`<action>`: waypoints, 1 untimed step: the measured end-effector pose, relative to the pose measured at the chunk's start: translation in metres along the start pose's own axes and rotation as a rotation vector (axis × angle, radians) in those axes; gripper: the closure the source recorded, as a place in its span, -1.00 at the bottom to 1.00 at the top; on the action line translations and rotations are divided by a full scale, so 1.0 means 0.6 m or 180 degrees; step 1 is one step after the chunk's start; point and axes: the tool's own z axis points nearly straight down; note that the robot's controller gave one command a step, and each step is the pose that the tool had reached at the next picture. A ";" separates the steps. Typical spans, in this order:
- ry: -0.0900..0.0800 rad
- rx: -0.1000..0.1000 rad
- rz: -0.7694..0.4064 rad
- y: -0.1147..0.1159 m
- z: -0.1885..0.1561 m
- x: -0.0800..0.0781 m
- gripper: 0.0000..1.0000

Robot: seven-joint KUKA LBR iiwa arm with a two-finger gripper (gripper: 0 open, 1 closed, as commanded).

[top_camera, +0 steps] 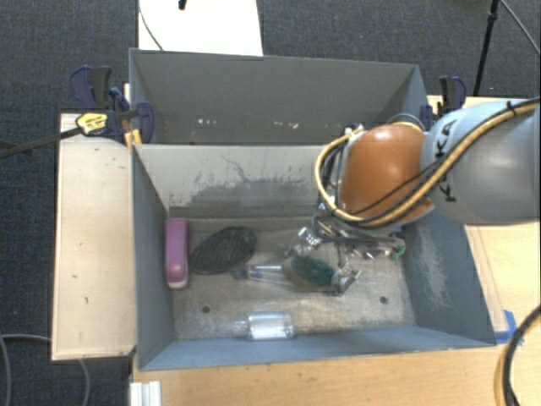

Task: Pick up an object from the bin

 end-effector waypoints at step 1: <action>-0.0009 0.0005 0.0006 0.000 -0.004 -0.002 1.00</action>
Offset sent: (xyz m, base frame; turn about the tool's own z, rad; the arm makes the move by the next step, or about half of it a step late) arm 0.0000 0.0000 0.0000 0.0000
